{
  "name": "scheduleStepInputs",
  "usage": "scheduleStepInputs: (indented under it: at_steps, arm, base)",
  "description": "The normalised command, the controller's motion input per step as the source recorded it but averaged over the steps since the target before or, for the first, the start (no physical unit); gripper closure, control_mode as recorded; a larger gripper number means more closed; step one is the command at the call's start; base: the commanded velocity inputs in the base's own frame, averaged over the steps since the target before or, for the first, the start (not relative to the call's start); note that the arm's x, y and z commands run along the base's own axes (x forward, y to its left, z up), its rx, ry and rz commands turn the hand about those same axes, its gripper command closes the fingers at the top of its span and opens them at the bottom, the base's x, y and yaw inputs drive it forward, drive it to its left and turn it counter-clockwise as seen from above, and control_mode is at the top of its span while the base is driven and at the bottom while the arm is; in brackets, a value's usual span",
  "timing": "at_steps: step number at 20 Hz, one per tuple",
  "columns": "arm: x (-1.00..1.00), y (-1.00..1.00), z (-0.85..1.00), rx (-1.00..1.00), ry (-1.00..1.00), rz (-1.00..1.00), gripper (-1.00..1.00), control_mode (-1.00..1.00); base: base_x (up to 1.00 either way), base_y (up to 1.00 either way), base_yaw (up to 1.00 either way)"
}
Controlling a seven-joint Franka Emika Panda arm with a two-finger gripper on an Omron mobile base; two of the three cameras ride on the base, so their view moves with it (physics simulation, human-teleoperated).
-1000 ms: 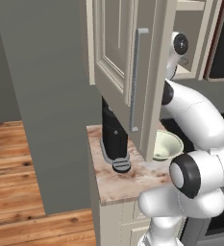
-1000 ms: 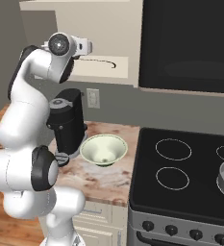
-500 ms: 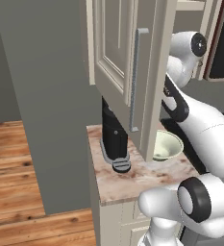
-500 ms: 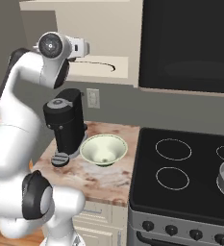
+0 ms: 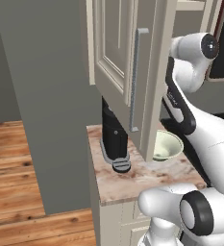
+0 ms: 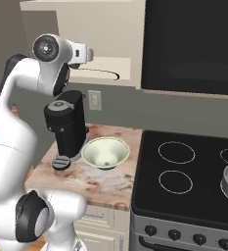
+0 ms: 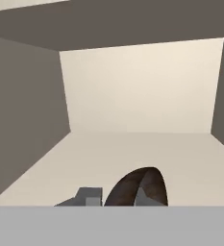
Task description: Open the cabinet and move the ladle to the pot. Then close the cabinet.
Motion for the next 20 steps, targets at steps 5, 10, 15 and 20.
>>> scheduleStepInputs:
  at_steps: [5, 10, 15, 20]
  arm:
    - [-0.23, -0.36, 0.0, 0.0, 0.16, -0.12, 1.0, -1.0]
    - [-0.23, -0.38, -0.01, 0.0, 0.1, -0.13, 1.0, -1.0]
    - [-0.25, -0.4, -0.06, 0.0, 0.05, -0.11, 1.0, -1.0]
    - [-0.29, -0.43, -0.09, 0.0, 0.05, -0.12, 1.0, -1.0]
  base:
    - [0.0, 0.0, 0.0]
    - [0.0, 0.0, 0.0]
    - [0.0, 0.0, 0.0]
    - [0.0, 0.0, 0.0]
